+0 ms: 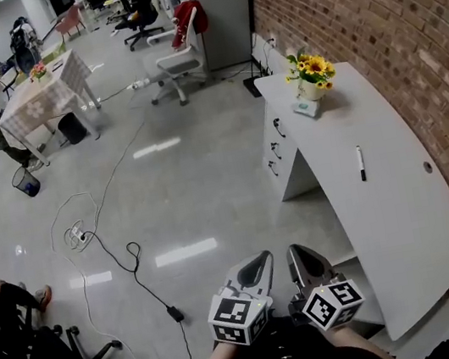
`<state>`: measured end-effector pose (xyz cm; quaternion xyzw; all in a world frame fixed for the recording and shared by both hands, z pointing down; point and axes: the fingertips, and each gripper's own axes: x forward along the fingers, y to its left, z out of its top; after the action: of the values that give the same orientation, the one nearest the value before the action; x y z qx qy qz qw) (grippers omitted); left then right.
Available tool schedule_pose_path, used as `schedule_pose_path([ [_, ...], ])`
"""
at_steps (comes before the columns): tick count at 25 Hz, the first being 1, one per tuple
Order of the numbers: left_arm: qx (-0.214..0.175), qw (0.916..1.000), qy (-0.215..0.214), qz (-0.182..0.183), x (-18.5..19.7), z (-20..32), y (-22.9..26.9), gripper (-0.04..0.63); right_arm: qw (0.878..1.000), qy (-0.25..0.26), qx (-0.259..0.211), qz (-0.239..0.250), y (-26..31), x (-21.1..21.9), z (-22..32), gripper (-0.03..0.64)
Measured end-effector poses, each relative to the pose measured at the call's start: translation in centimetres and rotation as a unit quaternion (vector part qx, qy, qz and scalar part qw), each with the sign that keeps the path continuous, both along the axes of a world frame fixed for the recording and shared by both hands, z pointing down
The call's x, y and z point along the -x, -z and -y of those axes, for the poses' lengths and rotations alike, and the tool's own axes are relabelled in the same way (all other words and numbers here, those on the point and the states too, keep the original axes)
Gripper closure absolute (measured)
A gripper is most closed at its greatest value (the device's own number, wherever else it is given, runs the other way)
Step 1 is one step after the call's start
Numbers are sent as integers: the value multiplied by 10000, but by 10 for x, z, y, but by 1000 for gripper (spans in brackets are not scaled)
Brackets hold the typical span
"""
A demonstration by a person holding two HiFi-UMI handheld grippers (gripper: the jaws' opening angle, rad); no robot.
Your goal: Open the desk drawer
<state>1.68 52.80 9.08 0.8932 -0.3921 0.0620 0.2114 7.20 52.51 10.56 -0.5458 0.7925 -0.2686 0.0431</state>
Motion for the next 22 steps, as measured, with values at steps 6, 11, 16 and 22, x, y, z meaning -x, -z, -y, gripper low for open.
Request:
schedule_pose_path([
  [6,-47,10000,-50,-25,6,48,9,586,10000,-84,-26,-34,8,3,46,603],
  [11,-64,9999,-113,-30,15,88,23,588,9998,-167,0,-52,19,10,84,603],
  [16,-89,9998,-177,-63,25,121,29,588,9998,-183,-10,-66,24,24,116,603],
  [22,-59,9995,-290,-141,37,154,29,588,9994,-237,107,-212,25,40,144,603],
])
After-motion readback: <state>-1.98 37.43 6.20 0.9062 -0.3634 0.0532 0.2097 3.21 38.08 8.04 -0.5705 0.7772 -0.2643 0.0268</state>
